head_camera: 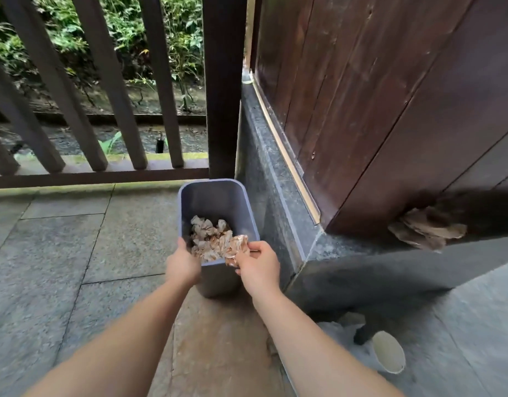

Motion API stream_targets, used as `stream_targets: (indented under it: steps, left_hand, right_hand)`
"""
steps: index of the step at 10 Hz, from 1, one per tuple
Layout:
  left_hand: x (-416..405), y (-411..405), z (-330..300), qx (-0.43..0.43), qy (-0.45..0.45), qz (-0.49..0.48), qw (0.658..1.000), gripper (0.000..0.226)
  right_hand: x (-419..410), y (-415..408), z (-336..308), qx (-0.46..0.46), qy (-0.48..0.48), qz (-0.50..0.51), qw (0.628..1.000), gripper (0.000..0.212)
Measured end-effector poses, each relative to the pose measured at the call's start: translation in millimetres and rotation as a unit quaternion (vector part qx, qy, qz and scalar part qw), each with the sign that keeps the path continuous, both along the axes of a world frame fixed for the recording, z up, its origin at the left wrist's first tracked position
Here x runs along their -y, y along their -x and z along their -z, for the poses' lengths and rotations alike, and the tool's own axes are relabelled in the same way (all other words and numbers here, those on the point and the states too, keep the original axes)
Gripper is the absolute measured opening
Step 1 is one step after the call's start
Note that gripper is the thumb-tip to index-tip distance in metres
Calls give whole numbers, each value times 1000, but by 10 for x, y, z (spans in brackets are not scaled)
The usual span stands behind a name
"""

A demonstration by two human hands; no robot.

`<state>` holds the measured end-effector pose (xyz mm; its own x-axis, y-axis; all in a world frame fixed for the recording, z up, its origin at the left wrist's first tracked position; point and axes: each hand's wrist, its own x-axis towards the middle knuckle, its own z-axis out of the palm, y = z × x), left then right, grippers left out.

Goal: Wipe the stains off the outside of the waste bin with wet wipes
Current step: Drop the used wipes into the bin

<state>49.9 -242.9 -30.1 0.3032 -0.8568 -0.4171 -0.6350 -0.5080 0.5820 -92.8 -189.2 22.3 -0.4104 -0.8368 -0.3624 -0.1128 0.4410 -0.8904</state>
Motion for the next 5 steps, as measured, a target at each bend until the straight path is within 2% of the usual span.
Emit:
stream_targets:
  steps: [2, 3, 4, 5]
  left_hand:
    - [89, -42, 66, -5, 54, 4, 999, 60]
    - [147, -90, 60, 41, 52, 30, 997, 51]
    - [185, -183, 25, 84, -4, 85, 993, 57]
    - [259, -294, -322, 113, -51, 147, 981, 68]
  right_hand:
    - [438, -136, 17, -75, 22, -39, 996, 9]
    - [770, -214, 28, -152, 59, -56, 985, 5]
    - [1048, -259, 106, -240, -50, -144, 959, 33]
    - [1045, -172, 26, -293, -186, -229, 909, 64]
